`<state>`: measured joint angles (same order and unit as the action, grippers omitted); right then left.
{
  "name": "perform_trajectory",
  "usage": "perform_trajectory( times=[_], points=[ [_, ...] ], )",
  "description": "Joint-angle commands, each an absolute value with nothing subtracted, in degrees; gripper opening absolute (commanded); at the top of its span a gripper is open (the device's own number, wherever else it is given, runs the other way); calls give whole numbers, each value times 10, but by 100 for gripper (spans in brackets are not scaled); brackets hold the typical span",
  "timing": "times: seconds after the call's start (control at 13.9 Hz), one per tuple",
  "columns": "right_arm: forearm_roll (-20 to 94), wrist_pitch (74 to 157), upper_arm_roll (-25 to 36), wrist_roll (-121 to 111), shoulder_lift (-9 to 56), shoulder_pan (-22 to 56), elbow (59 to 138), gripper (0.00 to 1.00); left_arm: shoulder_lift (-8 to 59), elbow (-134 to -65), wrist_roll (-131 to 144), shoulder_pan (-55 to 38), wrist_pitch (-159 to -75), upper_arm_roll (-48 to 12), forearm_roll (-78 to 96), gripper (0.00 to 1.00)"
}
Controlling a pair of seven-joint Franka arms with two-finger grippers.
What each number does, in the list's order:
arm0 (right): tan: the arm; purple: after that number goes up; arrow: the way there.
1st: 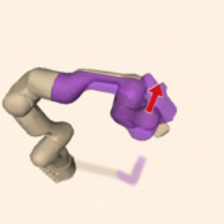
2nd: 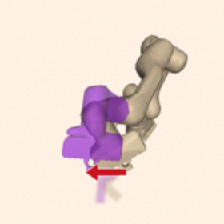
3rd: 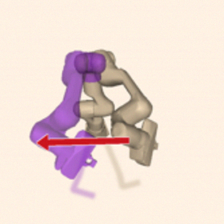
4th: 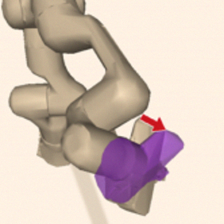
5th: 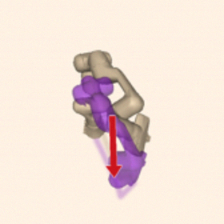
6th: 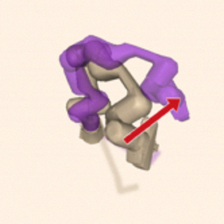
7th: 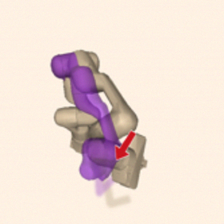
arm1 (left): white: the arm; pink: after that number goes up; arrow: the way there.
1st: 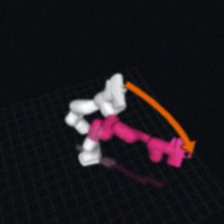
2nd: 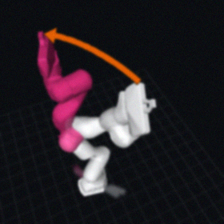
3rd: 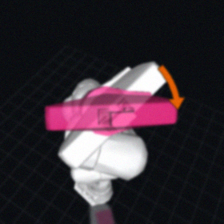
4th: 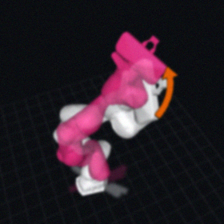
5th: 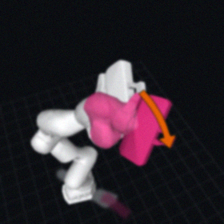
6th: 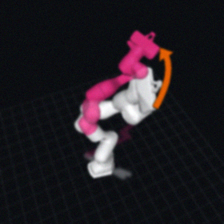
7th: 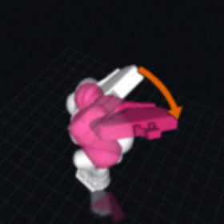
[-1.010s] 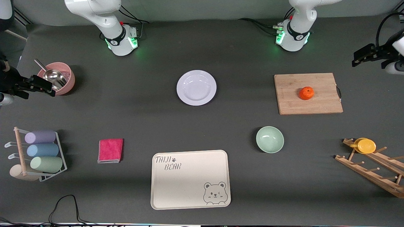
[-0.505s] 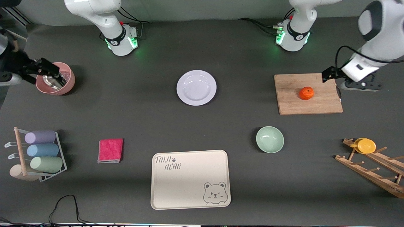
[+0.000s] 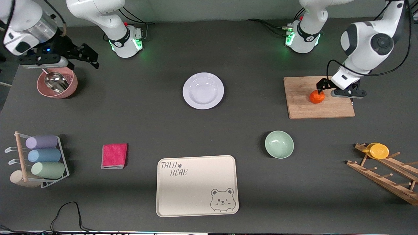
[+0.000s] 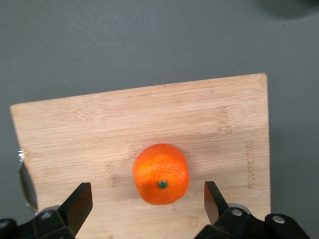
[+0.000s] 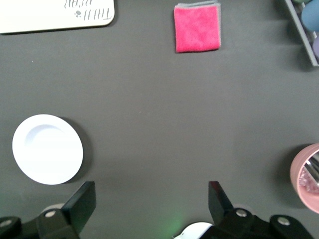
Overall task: Place orange and plate with both arms
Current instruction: 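Grasp the orange with the left gripper while the right gripper moves up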
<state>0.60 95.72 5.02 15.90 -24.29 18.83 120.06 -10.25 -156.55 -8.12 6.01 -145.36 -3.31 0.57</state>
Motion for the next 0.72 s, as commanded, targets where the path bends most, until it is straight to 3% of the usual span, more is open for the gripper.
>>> perform_trajectory(
  times=[0.0, 0.22, 0.43, 0.5, 0.58, 0.65],
  points=[
    [-6, 981, 54, 198, -308, 216, 1273, 100, -62, -1587, -78, 53, -1518, -29, 11, 100],
    [-6, 976, 49, 198, -313, 219, 1282, 100, -13, -1600, -62, 50, -1570, -29, 11, 100],
    [1, 972, 59, 191, -309, 241, 1288, 100, -9, -1602, -66, 50, -1571, -29, 11, 100],
    [5, 974, 65, 187, -305, 242, 1288, 100, -7, -1601, -62, 50, -1572, -29, 11, 90],
    [25, 974, 70, 174, -302, 242, 1290, 100, -8, -1601, -61, 50, -1572, -29, 11, 52],
    [59, 973, 82, 147, -301, 242, 1292, 100, -7, -1600, -59, 49, -1570, -31, 11, 23]
  ],
)
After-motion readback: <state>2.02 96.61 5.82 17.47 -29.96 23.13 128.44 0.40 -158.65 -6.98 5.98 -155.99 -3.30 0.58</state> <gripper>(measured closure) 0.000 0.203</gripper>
